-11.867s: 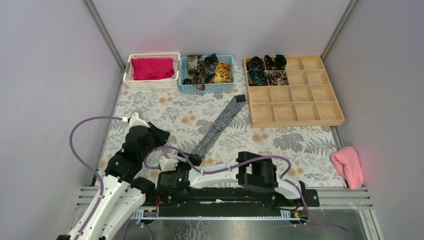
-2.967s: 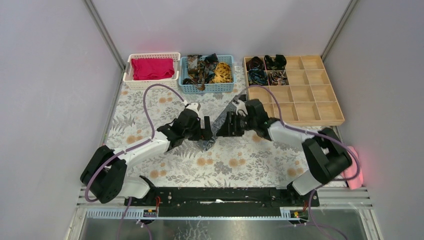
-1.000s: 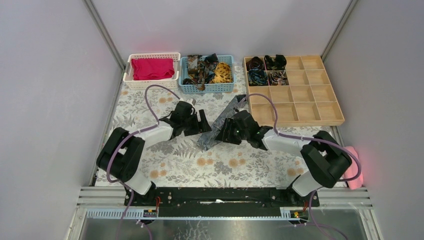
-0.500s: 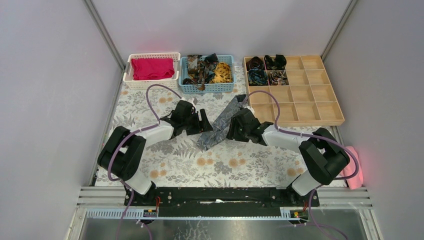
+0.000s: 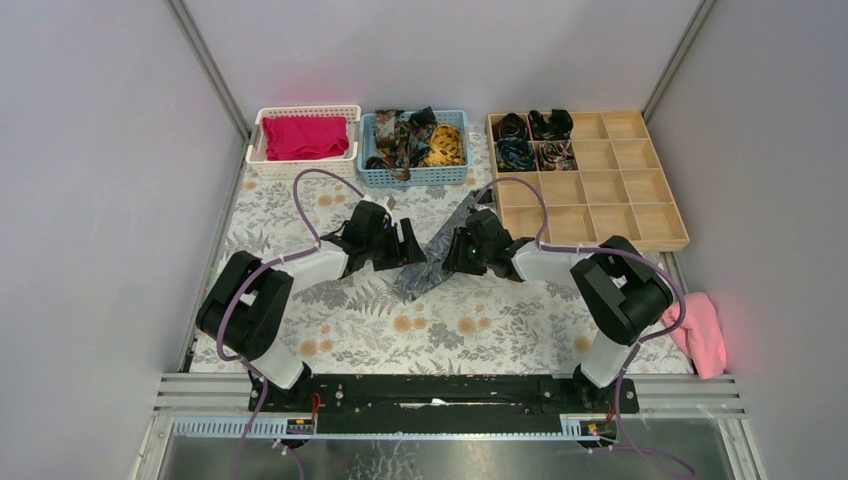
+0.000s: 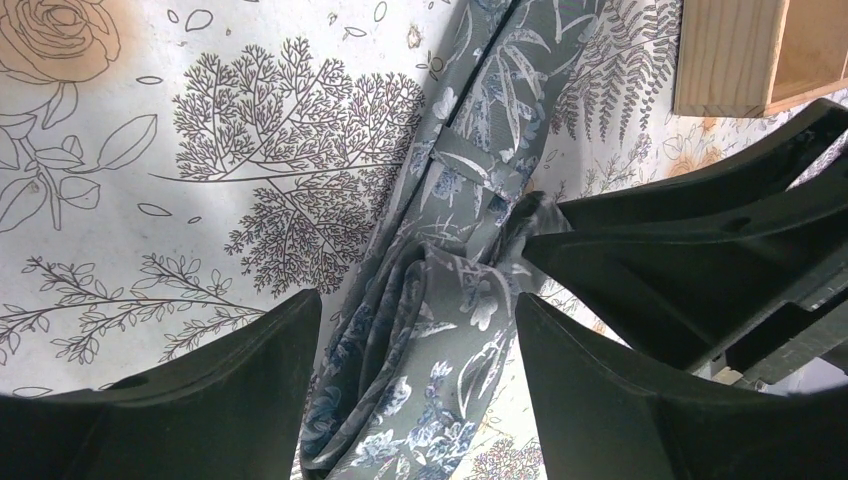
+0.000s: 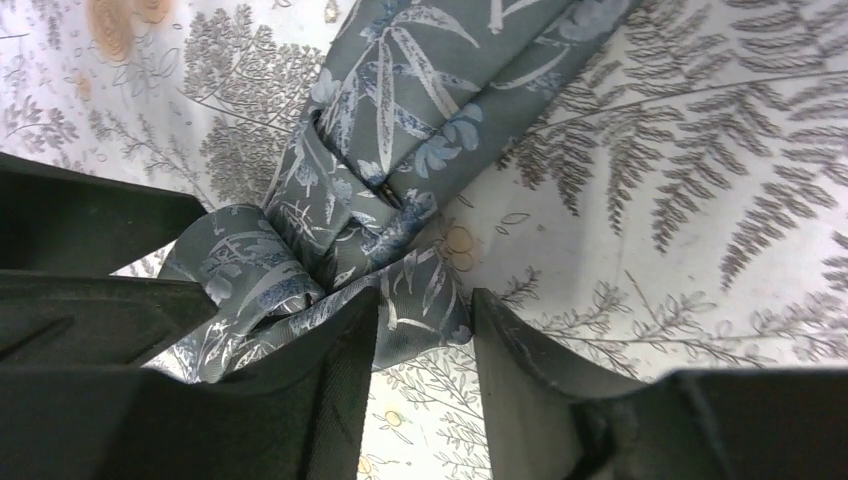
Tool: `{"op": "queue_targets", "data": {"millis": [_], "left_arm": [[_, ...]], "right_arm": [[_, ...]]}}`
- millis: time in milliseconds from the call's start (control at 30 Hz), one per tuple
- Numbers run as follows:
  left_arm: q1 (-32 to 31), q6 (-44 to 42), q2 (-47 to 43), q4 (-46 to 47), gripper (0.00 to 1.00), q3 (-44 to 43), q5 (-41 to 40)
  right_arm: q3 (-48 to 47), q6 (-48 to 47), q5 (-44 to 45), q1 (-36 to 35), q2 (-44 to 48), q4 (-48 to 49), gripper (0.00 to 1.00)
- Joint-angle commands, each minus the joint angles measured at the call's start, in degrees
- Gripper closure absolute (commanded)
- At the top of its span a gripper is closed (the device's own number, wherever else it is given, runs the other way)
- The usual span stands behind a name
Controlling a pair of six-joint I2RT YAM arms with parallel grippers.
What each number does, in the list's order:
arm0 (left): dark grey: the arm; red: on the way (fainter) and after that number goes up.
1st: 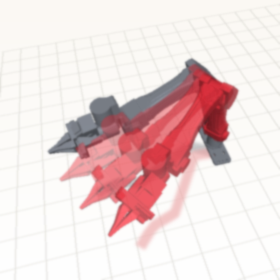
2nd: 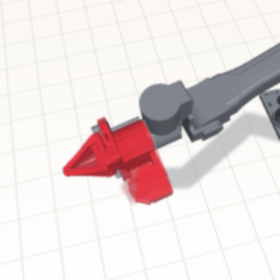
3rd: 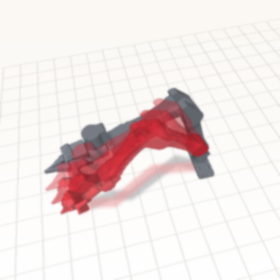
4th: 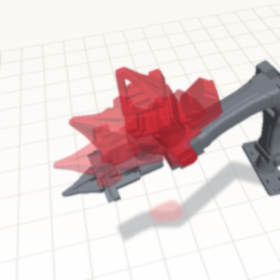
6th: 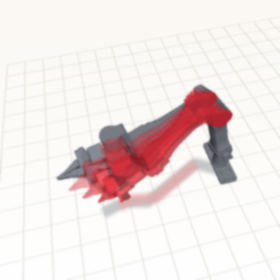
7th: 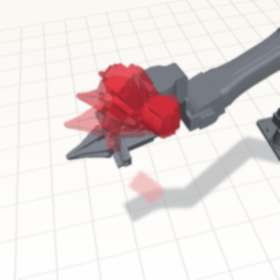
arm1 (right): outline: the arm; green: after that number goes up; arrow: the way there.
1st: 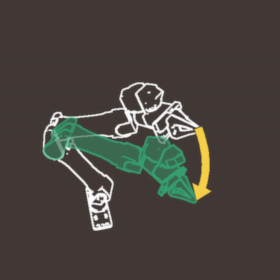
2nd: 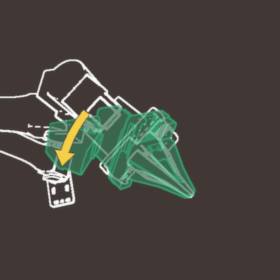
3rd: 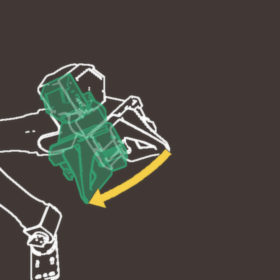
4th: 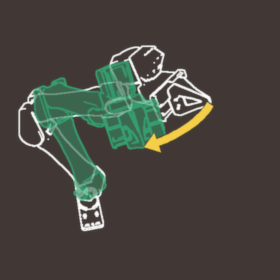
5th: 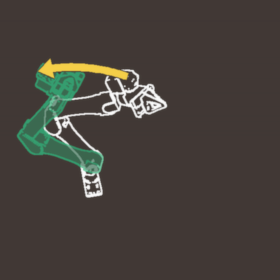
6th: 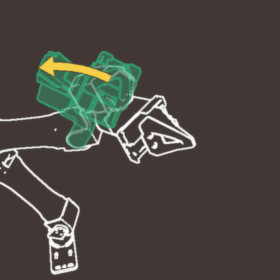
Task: Roll the ties
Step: Roll the tie at the center of the board.
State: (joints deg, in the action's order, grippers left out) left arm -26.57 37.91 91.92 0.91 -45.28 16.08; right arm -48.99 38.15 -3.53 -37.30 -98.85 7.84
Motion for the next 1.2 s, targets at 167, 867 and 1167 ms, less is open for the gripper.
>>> {"op": "queue_targets", "data": {"millis": [167,867,1167], "left_arm": [[0.85,-0.82,-0.71,2.1,0.22,0.3,0.23],[4.61,0.23,-11.82,-2.52,0.19,5.36,-4.51],[5.38,-0.33,-19.15,-7.76,0.18,5.61,-10.67]], "right_arm": [[0.32,-1.28,-6.47,0.3,1.55,3.79,0.76],[-11.31,-12.24,-10.98,-15.4,8.49,-2.79,0.8],[-5.21,-8.44,-7.56,-24.89,8.22,-3.4,0.8]]}}
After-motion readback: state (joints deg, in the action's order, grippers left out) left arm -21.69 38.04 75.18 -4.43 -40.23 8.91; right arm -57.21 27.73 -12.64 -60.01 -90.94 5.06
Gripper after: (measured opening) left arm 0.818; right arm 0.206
